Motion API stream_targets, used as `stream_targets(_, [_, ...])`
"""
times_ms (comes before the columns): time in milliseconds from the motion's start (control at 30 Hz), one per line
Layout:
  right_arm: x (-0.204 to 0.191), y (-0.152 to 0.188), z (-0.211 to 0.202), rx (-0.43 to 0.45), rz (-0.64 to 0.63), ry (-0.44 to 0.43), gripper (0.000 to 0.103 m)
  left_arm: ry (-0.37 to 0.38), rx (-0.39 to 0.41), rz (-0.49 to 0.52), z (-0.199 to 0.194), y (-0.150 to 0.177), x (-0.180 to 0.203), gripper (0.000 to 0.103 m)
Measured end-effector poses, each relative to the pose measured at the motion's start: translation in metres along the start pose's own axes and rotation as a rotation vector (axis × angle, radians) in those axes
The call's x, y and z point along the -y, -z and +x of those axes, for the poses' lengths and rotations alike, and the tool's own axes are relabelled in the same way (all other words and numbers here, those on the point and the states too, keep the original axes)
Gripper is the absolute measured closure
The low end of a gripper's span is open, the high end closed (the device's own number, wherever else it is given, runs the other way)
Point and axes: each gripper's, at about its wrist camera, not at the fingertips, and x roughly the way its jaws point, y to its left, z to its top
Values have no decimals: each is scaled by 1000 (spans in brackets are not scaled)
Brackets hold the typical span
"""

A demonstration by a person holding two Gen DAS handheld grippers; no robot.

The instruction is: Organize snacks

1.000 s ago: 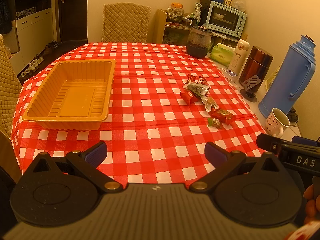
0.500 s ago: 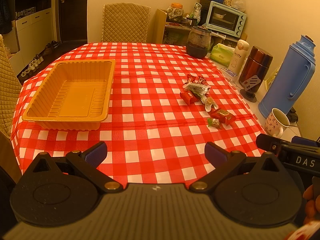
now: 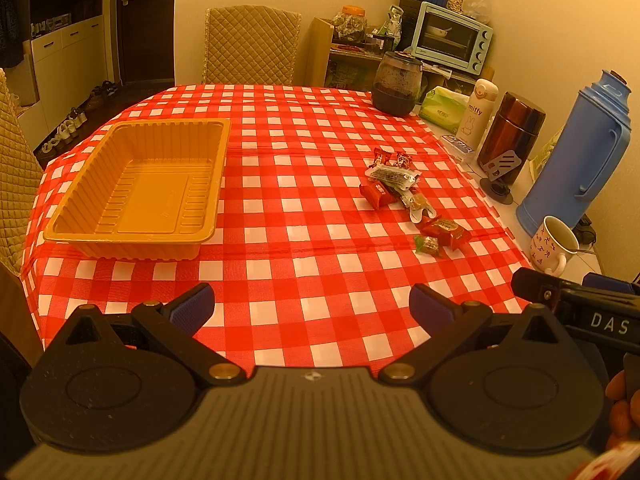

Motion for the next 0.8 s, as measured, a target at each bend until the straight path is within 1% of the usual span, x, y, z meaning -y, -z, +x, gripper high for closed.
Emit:
stream_targets(433, [1, 1, 0, 0, 2, -1, 0, 1, 0, -1, 0, 0, 0, 0])
stream_targets(600, [3, 1, 2, -1, 4, 1, 0, 20, -7, -5, 2, -3, 1, 0])
stream_targets(667, [6, 0, 4, 10, 7, 4, 0, 28, -6, -8, 5, -6, 1, 0])
stream_targets(800, [17, -10, 11, 35, 1, 11, 1, 51, -15, -8, 23, -15, 1, 0])
